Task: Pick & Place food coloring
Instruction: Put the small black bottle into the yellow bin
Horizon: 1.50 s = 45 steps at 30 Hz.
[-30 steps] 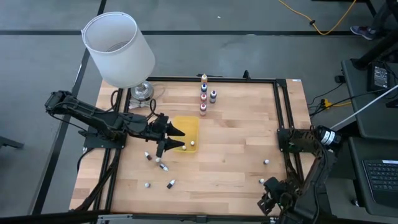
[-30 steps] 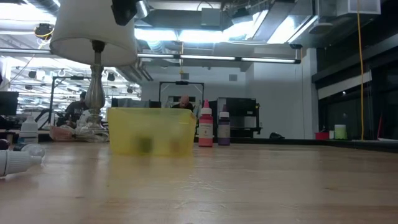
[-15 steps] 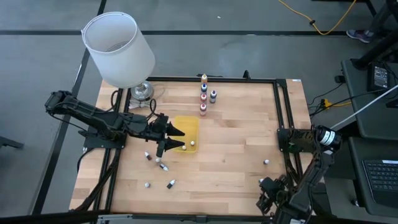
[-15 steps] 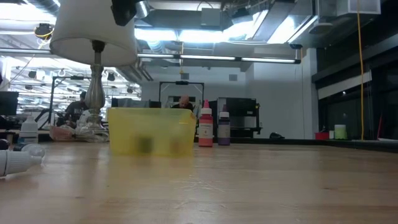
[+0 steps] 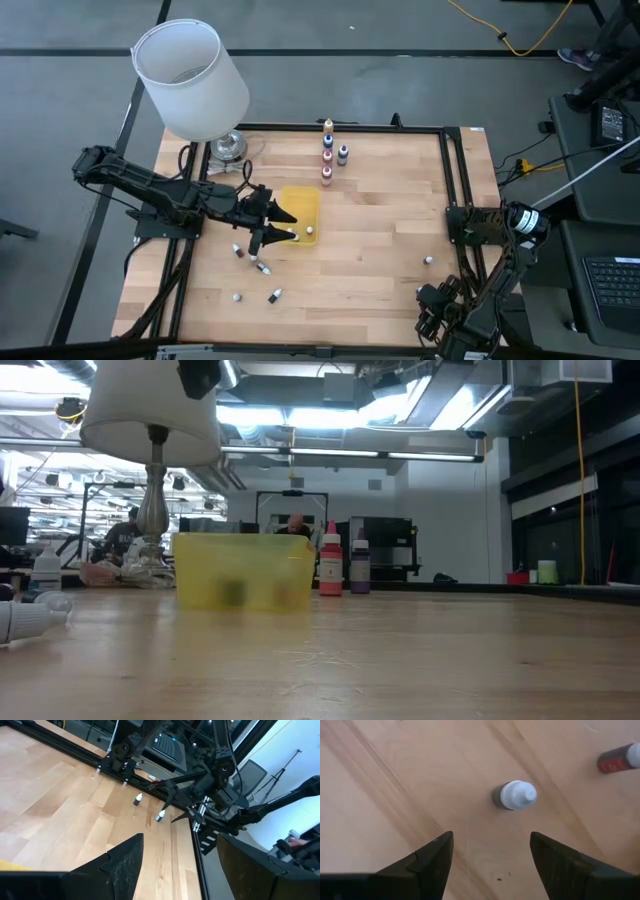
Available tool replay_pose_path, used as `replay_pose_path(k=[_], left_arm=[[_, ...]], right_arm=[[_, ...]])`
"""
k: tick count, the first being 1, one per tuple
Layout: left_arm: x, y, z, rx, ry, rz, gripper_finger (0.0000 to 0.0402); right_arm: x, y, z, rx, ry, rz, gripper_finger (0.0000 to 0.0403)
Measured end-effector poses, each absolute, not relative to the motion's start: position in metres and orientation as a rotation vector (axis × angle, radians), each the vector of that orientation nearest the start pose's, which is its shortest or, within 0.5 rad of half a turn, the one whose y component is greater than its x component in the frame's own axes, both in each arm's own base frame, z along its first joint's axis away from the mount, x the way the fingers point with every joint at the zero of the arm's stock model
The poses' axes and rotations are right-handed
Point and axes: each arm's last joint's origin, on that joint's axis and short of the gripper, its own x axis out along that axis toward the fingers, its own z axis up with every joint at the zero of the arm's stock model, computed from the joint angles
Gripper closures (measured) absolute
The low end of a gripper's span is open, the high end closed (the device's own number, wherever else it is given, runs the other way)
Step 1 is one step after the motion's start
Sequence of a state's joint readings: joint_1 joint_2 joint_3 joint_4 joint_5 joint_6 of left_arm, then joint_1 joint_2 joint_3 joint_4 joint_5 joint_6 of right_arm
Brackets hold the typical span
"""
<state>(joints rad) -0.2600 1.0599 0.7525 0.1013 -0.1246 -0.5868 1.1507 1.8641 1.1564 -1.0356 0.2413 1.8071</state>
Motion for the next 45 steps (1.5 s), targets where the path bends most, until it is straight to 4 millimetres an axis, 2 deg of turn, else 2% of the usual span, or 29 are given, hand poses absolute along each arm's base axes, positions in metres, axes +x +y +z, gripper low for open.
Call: replay_pose_path(k=[9,19,27,45], left_arm=[[0.230,-0.057,0.297,-0.520,0.235,-0.074,0.0157],[0.230,-0.057,0.298,-0.537,0.227,-0.072,0.0157],[0.230,-0.057,0.298,-0.538,0.227,-0.071,0.0157],[0.230,-0.057,0.298,-0.540,0.227,-0.070,0.0157]], right_arm=[[0.128,0.270,0.145,0.220,1.318,-0.598,0.0138],[0.127,0.266,0.129,0.267,1.256,-0.550,0.0138],[0.121,0.266,0.128,0.287,1.203,-0.599,0.0138],[0.122,0.263,0.128,0.370,1.101,-0.685,0.0138]])
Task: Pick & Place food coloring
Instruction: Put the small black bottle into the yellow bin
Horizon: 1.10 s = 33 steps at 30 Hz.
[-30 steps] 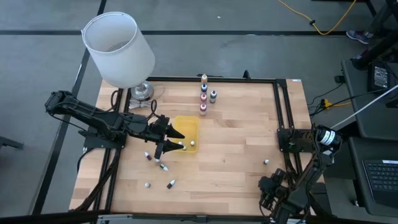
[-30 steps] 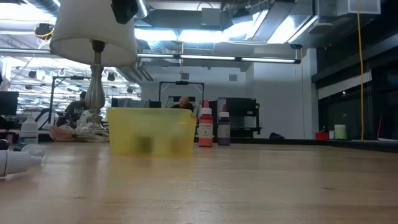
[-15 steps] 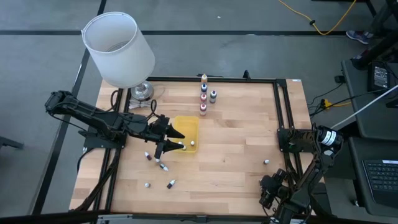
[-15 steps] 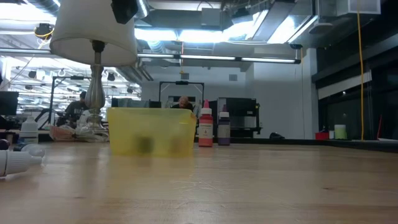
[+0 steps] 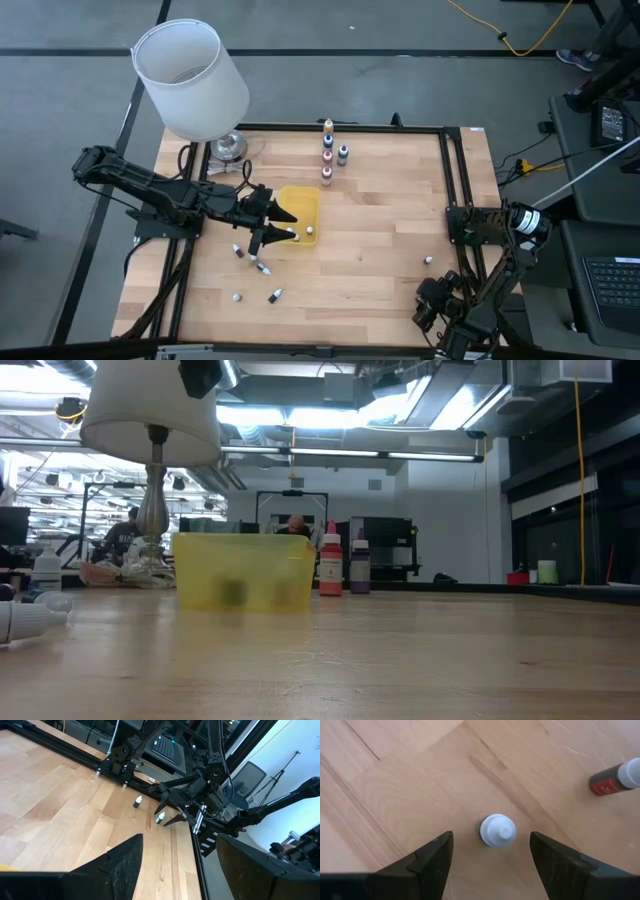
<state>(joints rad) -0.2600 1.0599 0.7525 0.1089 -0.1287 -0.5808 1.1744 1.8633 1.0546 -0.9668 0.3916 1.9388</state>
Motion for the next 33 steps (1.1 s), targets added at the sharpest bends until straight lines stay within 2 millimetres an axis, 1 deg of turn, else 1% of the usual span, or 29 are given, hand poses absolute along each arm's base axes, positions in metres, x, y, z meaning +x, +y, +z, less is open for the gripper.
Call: replay_pose_path(k=[3,7,11,19,22,33], left_arm=[[0.2301,-0.0574,0.2978,-0.533,0.227,-0.071,0.0157],[0.2302,-0.0573,0.2978,-0.524,0.225,-0.069,0.0157],[0.2302,-0.0572,0.2978,-0.523,0.224,-0.065,0.0157],[0.2302,-0.0571,0.2978,-0.521,0.224,-0.065,0.0157],[0.2302,-0.0570,0.2978,-0.520,0.223,-0.063,0.0157],[0.2302,-0.0569,0.2977,-0.519,0.223,-0.061,0.0157]], right_arm=[[0.1218,0.2620,0.1282,0.364,1.093,-0.690,0.0138],[0.1215,0.2566,0.1234,0.387,1.083,-0.732,0.0138],[0.1206,0.2551,0.1198,0.413,1.073,-0.730,0.0138],[0.1207,0.2551,0.1196,0.410,1.075,-0.723,0.0143],[0.1210,0.2553,0.1194,0.407,1.072,-0.718,0.0162],[0.1219,0.2563,0.1189,0.417,1.062,-0.708,0.0262]])
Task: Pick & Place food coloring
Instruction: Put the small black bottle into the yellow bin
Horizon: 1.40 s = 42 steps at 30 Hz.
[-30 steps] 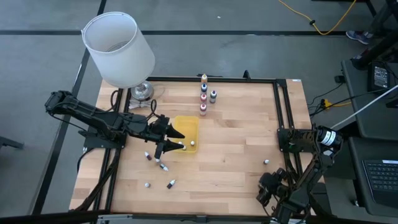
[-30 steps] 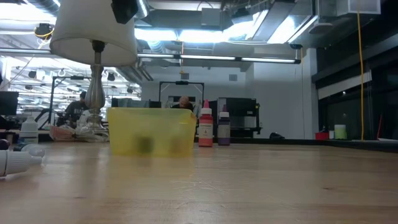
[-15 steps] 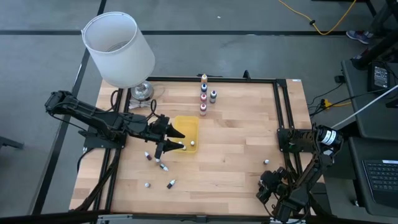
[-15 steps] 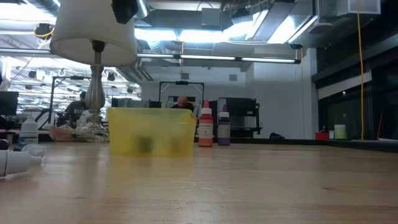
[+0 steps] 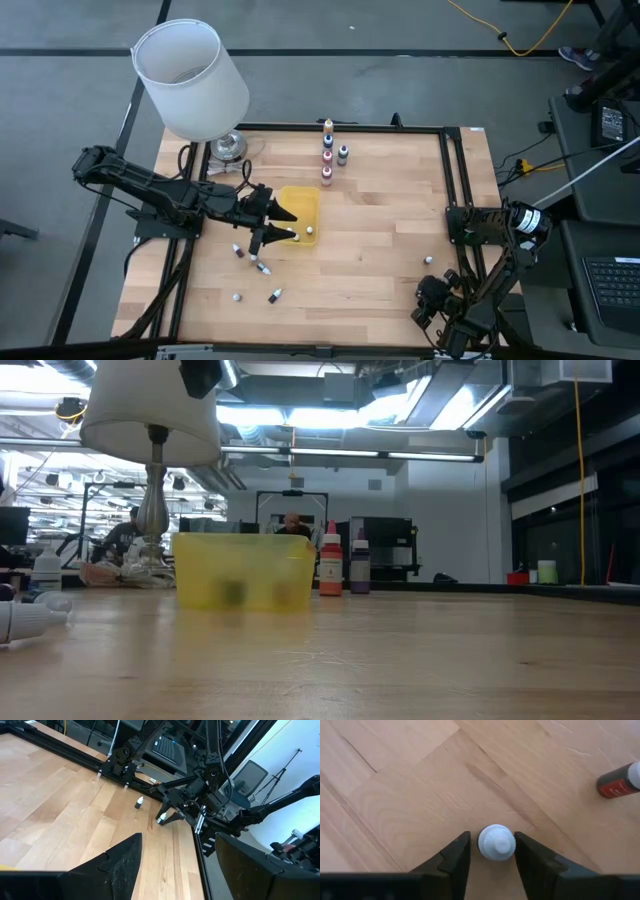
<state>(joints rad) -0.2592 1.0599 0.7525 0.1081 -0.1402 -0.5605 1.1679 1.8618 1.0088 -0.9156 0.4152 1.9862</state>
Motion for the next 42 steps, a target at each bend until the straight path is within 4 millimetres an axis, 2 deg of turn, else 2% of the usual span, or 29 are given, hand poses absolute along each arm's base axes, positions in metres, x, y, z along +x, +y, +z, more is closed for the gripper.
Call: replay_pose_path(k=[9,16,20,24,29,35,39,42], left_arm=[[0.230,-0.057,0.298,-0.507,0.225,-0.063,0.0157],[0.230,-0.058,0.298,-0.508,0.230,-0.087,0.0157],[0.229,-0.059,0.303,-0.501,0.243,-0.122,0.0157],[0.229,-0.059,0.318,-0.461,0.265,-0.152,0.0157],[0.226,-0.060,0.344,-0.406,0.304,-0.200,0.0148],[0.217,-0.058,0.376,-0.358,0.353,-0.220,0.0126],[0.209,-0.056,0.390,-0.314,0.402,-0.202,0.0121],[0.205,-0.054,0.402,-0.310,0.375,-0.169,0.0121]], right_arm=[[0.125,0.261,0.124,0.422,1.057,-0.701,0.0327],[0.146,0.271,0.148,0.368,1.065,-0.649,0.0305],[0.170,0.277,0.176,0.334,1.072,-0.592,0.0311],[0.200,0.282,0.210,0.334,1.053,-0.505,0.0323],[0.240,0.278,0.261,0.381,0.994,-0.417,0.0312],[0.289,0.247,0.328,0.392,0.871,-0.338,0.0314],[0.317,0.215,0.365,0.362,0.786,-0.300,0.0316],[0.332,0.188,0.387,0.344,0.746,-0.282,0.0316]])
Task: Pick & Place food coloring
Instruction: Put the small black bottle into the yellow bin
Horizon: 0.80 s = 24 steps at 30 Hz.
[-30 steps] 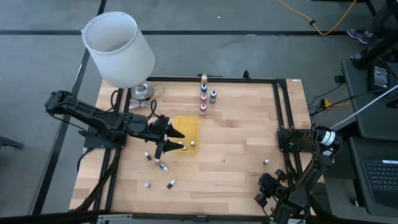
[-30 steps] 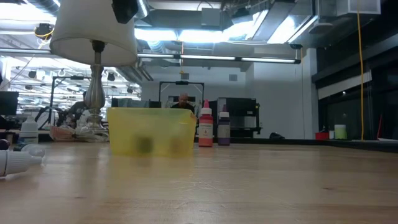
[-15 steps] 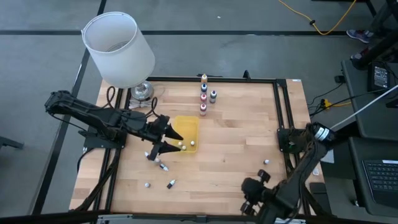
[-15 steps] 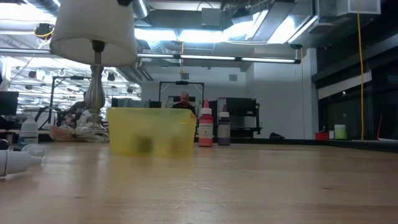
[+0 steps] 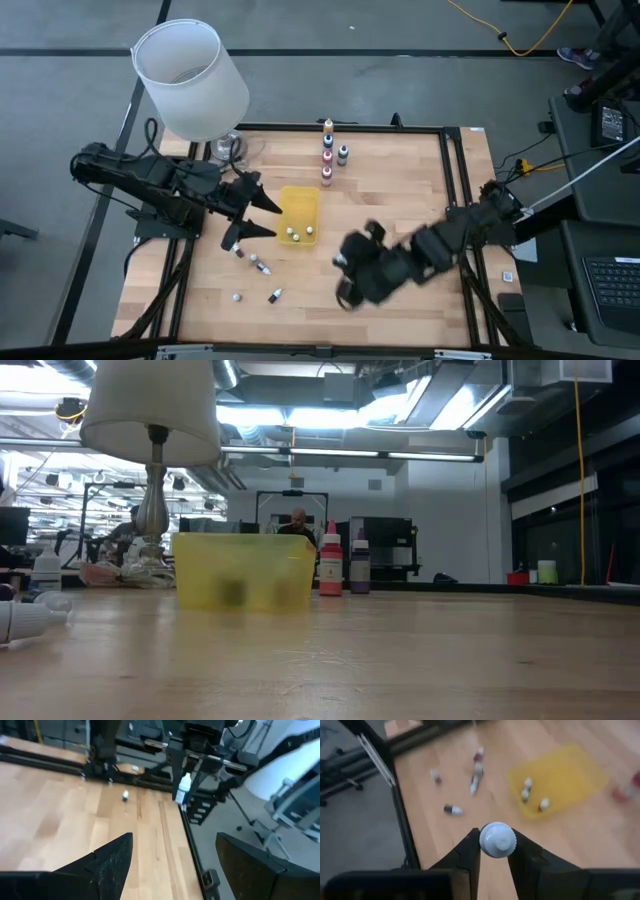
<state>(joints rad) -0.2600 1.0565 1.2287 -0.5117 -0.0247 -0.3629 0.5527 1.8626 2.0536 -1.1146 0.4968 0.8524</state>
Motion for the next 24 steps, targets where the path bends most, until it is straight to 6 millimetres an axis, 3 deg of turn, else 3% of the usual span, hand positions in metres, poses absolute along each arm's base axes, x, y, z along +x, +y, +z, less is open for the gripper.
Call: replay_pose_path(k=[5,13,24], left_arm=[[0.201,-0.056,0.419,-0.299,0.334,-0.124,0.0121],[0.206,-0.069,0.436,-0.230,0.339,0.013,0.0121],[0.251,-0.085,0.429,-0.196,0.421,0.089,0.0121]], right_arm=[[0.348,0.155,0.410,0.304,0.694,-0.253,0.0316],[0.364,0.123,0.415,0.264,0.689,-0.187,0.0316],[0.374,0.106,0.419,0.185,0.681,-0.038,0.0317]])
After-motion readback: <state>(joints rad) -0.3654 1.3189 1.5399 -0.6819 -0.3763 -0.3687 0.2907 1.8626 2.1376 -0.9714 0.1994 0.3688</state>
